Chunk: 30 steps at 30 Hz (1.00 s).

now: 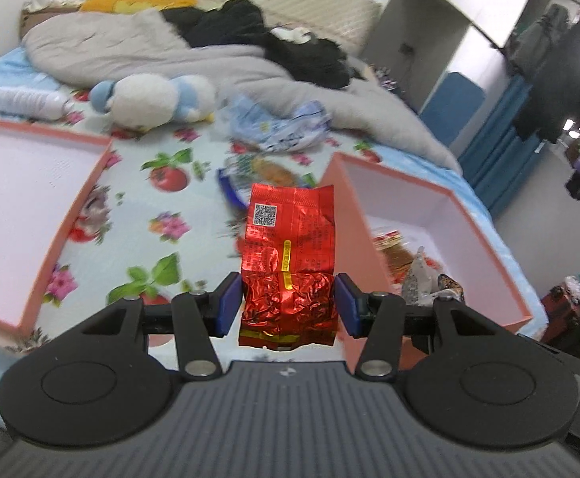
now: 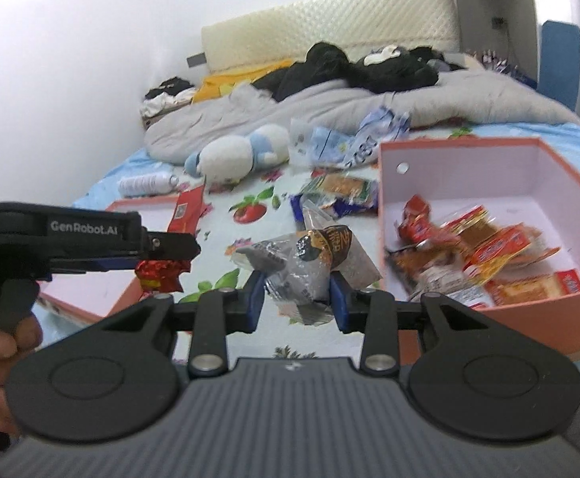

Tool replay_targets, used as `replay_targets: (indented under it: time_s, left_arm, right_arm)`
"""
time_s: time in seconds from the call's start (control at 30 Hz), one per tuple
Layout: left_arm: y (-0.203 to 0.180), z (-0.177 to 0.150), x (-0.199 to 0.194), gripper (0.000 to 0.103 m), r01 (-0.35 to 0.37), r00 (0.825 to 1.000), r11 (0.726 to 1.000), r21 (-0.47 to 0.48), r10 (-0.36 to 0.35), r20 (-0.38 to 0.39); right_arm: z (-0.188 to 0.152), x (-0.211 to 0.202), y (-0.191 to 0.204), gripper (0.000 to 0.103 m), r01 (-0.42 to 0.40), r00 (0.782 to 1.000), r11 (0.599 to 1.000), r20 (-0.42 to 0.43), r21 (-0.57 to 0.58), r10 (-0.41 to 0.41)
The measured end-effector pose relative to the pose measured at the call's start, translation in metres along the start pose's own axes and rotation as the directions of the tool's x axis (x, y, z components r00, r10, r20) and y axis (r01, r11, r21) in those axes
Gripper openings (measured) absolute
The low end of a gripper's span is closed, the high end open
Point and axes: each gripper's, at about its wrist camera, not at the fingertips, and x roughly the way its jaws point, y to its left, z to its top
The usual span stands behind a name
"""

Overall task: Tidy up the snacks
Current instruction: 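Carry both held packets over the deep pink box, then lower both held packets into the deep box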

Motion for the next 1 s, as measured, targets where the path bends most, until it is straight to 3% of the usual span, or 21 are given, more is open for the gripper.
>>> replay_targets:
  time_s: [0.23,0.57,1.0]
  left_arm:
    - [-0.046,0.006,-0.01,0.056,0.071,0.997,0.995,0.07,-0.072,0.013]
    - [-0.106,-0.002,0.013,0.056,0.197,0.98,0.971,0.132,-0.192,-0.048]
    - [-0.161,0.016,0.087,0.056,0.222,0.974,0.959,0.177,-0.209,-0.091]
  right_arm:
    - [0.006,-0.024,-0.018,0.038,0.063,0.997,0.998,0.041,0.021,-0.064]
    - [0.004,-0.058,-0.06,0.038,0.165,0.983,0.984,0.068,0.064,-0.169]
    - [0.017,-0.033,-0.128,0.038,0.219,0.973,0.972,0.053,0.087,-0.224]
